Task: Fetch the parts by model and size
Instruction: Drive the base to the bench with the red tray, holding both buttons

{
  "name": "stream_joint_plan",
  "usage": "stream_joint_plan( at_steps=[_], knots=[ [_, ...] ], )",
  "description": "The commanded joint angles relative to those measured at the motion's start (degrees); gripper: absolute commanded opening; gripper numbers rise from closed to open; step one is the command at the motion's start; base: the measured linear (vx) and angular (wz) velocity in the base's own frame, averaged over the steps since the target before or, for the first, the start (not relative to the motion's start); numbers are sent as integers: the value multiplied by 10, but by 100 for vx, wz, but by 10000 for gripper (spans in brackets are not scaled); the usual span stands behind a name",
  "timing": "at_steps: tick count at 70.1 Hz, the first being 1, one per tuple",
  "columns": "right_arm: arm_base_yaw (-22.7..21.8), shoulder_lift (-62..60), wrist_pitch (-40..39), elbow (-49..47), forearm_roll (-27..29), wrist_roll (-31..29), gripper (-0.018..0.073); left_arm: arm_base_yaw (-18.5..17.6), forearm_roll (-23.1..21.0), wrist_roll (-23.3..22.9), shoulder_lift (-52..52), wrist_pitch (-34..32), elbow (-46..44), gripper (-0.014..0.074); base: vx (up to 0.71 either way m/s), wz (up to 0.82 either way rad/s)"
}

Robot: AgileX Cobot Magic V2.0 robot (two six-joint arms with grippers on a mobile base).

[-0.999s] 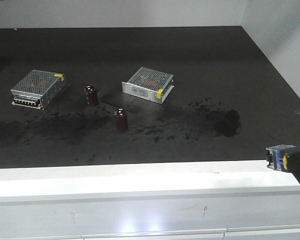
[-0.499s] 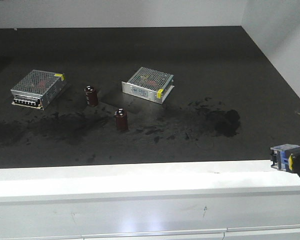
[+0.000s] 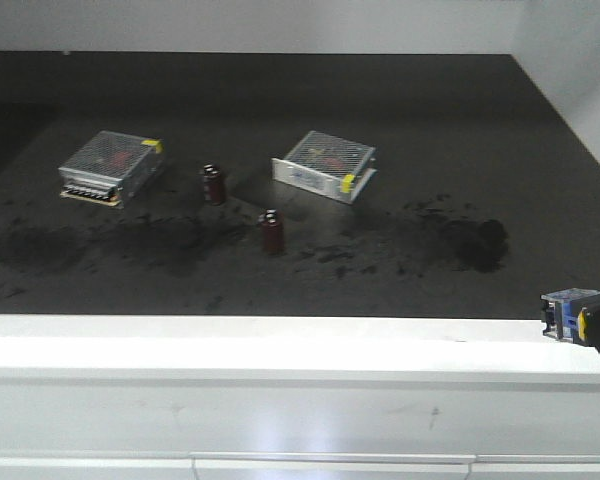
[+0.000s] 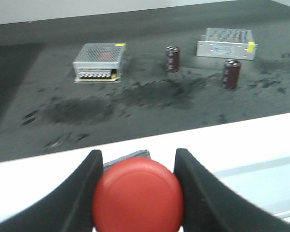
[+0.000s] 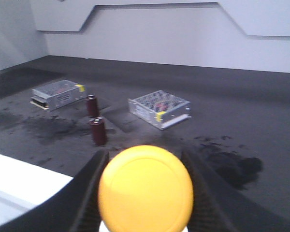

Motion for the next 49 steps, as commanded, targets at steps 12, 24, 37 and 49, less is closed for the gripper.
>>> stream_joint_plan(
  at_steps=[12, 24, 37, 49],
  knots=[
    [-3, 4, -48, -16, -4, -5, -10, -1, 2, -2, 7, -45, -15, -6, -11, 51],
    [-3, 4, -48, -16, -4, -5, -10, -1, 2, -2, 7, -45, -15, -6, -17, 85],
    [-3, 4, -48, -16, -4, -5, -10, -1, 2, -2, 7, -45, -15, -6, -18, 90],
    [-3, 4, -48, -16, -4, -5, -10, -1, 2, -2, 7, -45, -15, -6, -14, 79]
  ],
)
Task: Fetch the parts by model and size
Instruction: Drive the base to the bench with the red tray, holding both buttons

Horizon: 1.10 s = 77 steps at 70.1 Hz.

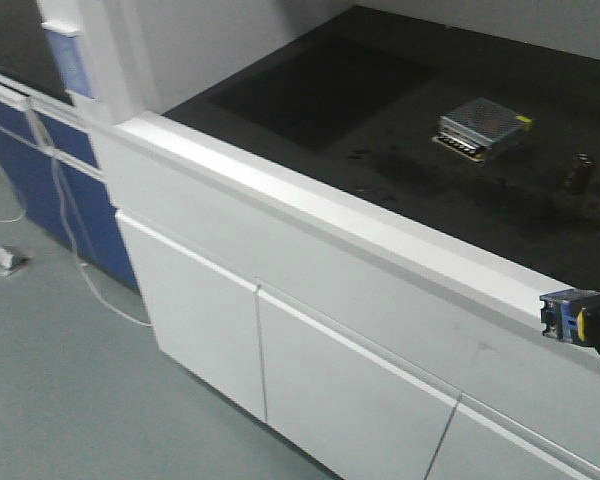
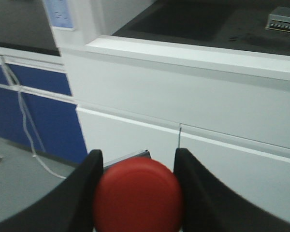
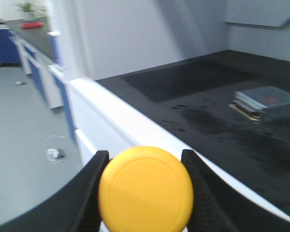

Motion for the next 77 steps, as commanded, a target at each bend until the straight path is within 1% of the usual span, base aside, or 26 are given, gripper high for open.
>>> stream_joint_plan(
  at_steps=[1, 52, 61, 77],
  knots=[
    [-3, 4, -48, -16, -4, -5, -10, -1, 1, -2, 7, -45, -15, -6, -12, 76],
    [-3, 4, -48, -16, -4, -5, -10, -1, 1, -2, 7, -45, -15, -6, -7, 84],
    [-3, 4, -48, -16, -4, -5, -10, -1, 1, -2, 7, -45, -15, -6, 4, 49],
    [-3, 5, -48, -16, -4, -5, -10, -1, 1, -2, 7, -45, -15, -6, 11, 27]
  ],
)
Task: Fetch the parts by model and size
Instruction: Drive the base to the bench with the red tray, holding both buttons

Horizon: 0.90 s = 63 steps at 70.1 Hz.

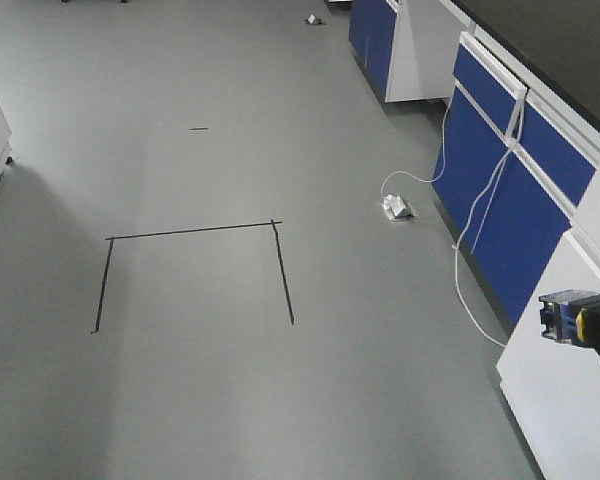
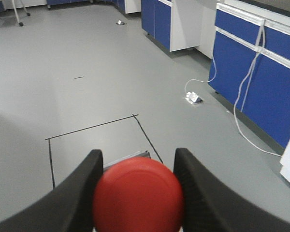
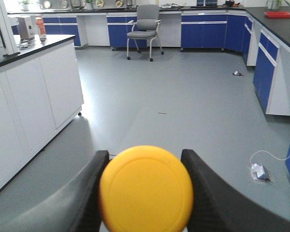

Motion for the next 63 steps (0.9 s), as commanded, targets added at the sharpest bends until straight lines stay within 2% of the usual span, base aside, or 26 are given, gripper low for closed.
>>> stream_joint_plan(
  at_steps=[1, 27, 63],
  knots=[
    [-3, 5, -48, -16, -4, -5, -10, -1, 0, -2, 8, -45, -15, -6, 16, 20],
    [-3, 5, -48, -16, -4, -5, -10, -1, 0, -2, 8, -45, -15, -6, 29, 11],
    [-3, 5, -48, -16, -4, -5, -10, -1, 0, -2, 8, -45, -15, -6, 51, 4]
  ],
)
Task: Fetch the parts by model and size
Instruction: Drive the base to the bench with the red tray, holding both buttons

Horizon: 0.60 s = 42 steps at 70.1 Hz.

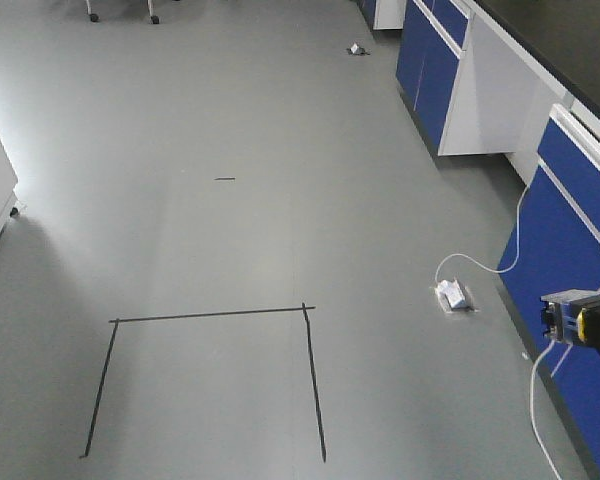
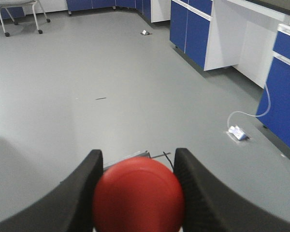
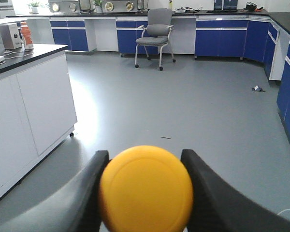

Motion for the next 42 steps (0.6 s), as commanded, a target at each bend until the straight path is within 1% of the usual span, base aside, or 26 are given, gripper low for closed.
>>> stream_joint_plan(
  at_steps=[1, 42],
  knots=[
    [-3, 5, -48, -16, -4, -5, -10, -1, 0, -2, 8, -45, -15, -6, 55, 8],
    [-3, 5, -48, -16, -4, -5, -10, -1, 0, -2, 8, -45, -15, -6, 60, 13]
  ],
)
